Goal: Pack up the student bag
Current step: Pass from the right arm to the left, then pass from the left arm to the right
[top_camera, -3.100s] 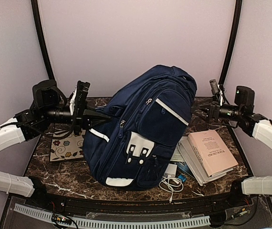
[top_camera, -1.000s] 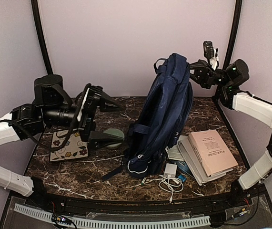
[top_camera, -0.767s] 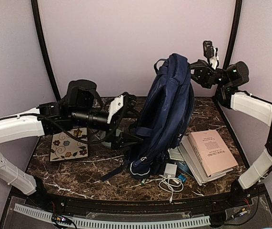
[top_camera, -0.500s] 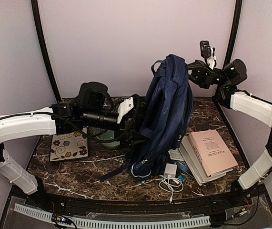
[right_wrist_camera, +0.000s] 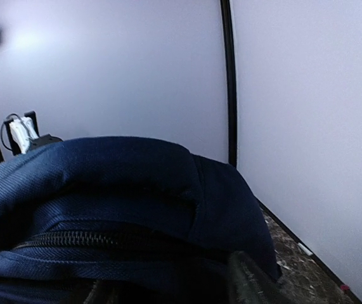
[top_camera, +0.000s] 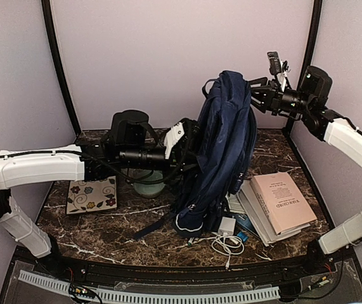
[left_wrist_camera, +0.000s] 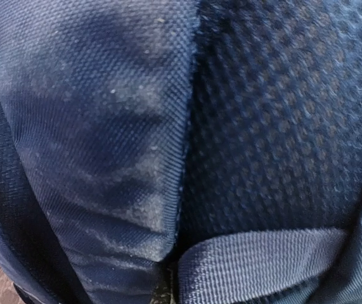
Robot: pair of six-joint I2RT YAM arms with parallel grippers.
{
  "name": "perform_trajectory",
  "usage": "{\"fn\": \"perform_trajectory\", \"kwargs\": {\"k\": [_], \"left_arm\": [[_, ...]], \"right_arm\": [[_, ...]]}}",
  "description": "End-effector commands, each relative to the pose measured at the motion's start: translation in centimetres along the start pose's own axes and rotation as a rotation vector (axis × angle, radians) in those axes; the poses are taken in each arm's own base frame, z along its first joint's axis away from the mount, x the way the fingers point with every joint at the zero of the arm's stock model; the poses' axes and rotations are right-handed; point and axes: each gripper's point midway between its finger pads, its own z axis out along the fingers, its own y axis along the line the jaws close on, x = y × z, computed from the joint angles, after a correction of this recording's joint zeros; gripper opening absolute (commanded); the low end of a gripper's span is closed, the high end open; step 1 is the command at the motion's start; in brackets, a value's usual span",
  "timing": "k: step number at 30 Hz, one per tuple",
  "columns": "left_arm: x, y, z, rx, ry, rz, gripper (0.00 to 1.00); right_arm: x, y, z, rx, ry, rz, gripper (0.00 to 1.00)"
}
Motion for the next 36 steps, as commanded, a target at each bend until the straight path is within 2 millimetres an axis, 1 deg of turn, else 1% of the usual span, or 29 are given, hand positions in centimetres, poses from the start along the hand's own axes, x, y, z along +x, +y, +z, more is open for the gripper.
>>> {"fn": "perform_trajectory", "kwargs": {"k": [1,3,4,7,9,10,11,13,14,15,17,20,23,24,26,27,29,30,31,32,33,36], "left_arm": [[-4.4,4.4,-2.7,-0.26,-0.124,-0.115,0.0],[-4.7,5.4,-3.4,-0.327,-0.127,-0.16,0.0],[-4.8,6.0,-3.8,-0.362,-0.131,-0.184,0.0],[-5.5,7.3,-5.1,-0.453,-0.152,-0.216,0.0],[-6.5,7.7,-6.2,-0.488,-0.178,-0.195,0.0],[-7.2,7.7,-6.7,-0.5,-0.195,-0.18,0.0],[-7.9,7.8,-7.2,-0.508,-0.208,-0.163,0.0],[-9.0,7.9,-7.6,-0.517,-0.221,-0.145,0.0],[-9.3,8.1,-7.6,-0.522,-0.225,-0.144,0.0],[-9.2,8.3,-7.2,-0.523,-0.22,-0.148,0.0],[-8.7,8.6,-6.5,-0.527,-0.21,-0.171,0.0],[-8.6,8.9,-5.9,-0.528,-0.203,-0.206,0.0],[-9.0,9.4,-6.0,-0.549,-0.212,-0.215,0.0],[-9.0,9.6,-6.1,-0.562,-0.212,-0.219,0.0],[-9.0,9.6,-6.0,-0.563,-0.212,-0.224,0.0],[-9.0,9.5,-6.0,-0.556,-0.216,-0.225,0.0],[-9.3,9.0,-5.9,-0.526,-0.227,-0.221,0.0],[-9.4,8.8,-5.9,-0.512,-0.235,-0.222,0.0],[-9.5,8.6,-5.9,-0.501,-0.242,-0.221,0.0],[-9.6,8.4,-6.0,-0.491,-0.246,-0.218,0.0],[-9.7,8.3,-6.0,-0.485,-0.248,-0.215,0.0],[-9.5,7.5,-5.7,-0.44,-0.249,-0.205,0.0]], "right_arm": [[0.1,-3.2,-1.5,0.301,0.066,0.059,0.73],[0.3,-4.2,-3.0,0.439,0.074,0.102,0.94],[0.4,-4.4,-3.8,0.495,0.074,0.12,0.99],[0.3,-4.1,-6.1,0.624,0.065,0.146,1.0],[-0.2,-3.5,-7.5,0.689,0.06,0.152,0.99],[-0.3,-2.9,-8.1,0.705,0.063,0.155,0.96],[-0.6,-2.3,-8.4,0.706,0.059,0.153,0.91],[-1.4,-0.7,-8.5,0.672,0.04,0.138,0.82],[-1.8,0.1,-8.4,0.647,0.03,0.128,0.76],[-2.1,1.0,-8.0,0.616,0.02,0.116,0.71],[-2.6,2.7,-7.0,0.559,0.016,0.085,0.64],[-3.1,4.9,-5.6,0.524,0.029,0.017,0.63],[-2.7,7.0,-4.0,0.48,0.056,-0.024,0.62],[-2.3,7.8,-3.3,0.451,0.066,-0.023,0.63],[-1.1,8.8,-2.2,0.407,0.081,0.004,0.7],[0.1,9.2,-1.7,0.39,0.097,0.039,0.73],[1.4,10.3,-0.7,0.348,0.101,0.094,0.75],[3.0,10.7,-0.3,0.333,0.121,0.123,0.75],[3.6,10.9,-0.1,0.333,0.116,0.14,0.75],[4.0,10.8,0.0,0.354,0.11,0.155,0.75],[4.2,10.2,-0.1,0.394,0.093,0.178,0.75],[5.9,7.4,-0.4,0.544,0.102,0.254,0.89]]}}
